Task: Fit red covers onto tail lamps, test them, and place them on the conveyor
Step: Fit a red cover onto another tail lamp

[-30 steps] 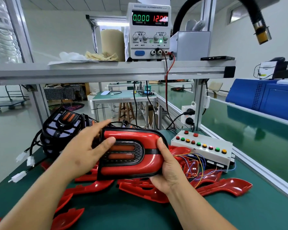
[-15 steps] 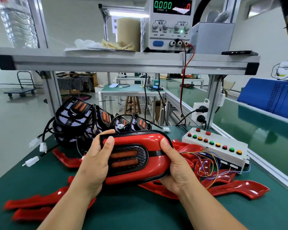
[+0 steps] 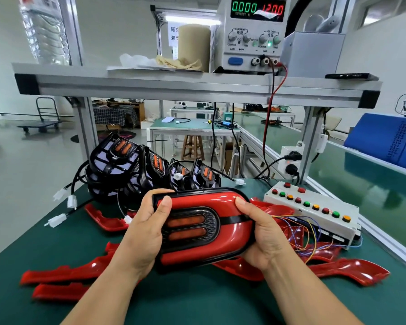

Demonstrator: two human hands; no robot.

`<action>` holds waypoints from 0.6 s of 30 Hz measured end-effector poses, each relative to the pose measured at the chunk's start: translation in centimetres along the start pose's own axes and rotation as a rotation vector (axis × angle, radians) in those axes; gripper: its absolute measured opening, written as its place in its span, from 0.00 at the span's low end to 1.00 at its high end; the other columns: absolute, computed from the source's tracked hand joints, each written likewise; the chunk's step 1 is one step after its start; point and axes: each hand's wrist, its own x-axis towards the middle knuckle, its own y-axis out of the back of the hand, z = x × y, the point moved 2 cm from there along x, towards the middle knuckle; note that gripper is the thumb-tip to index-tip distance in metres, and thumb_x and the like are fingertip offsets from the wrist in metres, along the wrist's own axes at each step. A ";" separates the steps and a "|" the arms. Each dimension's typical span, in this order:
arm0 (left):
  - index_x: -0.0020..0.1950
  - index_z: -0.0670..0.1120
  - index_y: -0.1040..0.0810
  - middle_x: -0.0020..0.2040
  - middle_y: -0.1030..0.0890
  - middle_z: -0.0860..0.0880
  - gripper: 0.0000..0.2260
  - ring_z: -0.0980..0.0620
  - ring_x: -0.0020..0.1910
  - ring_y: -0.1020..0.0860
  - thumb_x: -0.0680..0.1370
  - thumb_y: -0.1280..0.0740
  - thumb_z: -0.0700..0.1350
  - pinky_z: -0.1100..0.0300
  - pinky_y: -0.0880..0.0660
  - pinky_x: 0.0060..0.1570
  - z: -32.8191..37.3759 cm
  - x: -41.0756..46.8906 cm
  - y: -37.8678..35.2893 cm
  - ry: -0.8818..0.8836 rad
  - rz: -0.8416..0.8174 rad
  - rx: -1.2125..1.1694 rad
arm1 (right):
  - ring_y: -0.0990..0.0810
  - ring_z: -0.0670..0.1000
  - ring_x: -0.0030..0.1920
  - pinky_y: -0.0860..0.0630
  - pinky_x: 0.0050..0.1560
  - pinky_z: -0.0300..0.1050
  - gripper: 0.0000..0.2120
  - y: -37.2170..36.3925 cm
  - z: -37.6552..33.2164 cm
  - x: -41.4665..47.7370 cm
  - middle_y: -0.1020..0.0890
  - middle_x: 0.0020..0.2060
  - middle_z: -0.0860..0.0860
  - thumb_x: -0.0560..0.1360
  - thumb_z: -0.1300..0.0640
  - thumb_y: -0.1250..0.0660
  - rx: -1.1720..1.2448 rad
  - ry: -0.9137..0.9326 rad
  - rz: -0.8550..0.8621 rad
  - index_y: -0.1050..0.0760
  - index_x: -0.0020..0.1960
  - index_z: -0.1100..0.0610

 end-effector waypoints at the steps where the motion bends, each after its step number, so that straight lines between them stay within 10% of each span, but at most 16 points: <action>1: 0.57 0.50 0.26 0.50 0.16 0.38 0.12 0.35 0.48 0.16 0.76 0.38 0.53 0.45 0.18 0.39 0.0 0.0 -0.1 -0.008 0.002 0.002 | 0.16 0.62 0.45 0.19 0.48 0.61 0.30 0.0 0.0 0.0 0.17 0.51 0.64 0.61 0.53 0.26 0.002 0.009 0.007 0.22 0.60 0.65; 18: 0.58 0.45 0.27 0.49 0.16 0.36 0.14 0.34 0.46 0.16 0.78 0.38 0.52 0.42 0.19 0.38 -0.8 0.9 0.4 -0.040 0.116 -0.002 | 0.15 0.61 0.42 0.20 0.47 0.64 0.25 -0.1 0.4 0.6 0.15 0.47 0.63 0.63 0.54 0.26 -0.002 0.099 0.013 0.20 0.57 0.63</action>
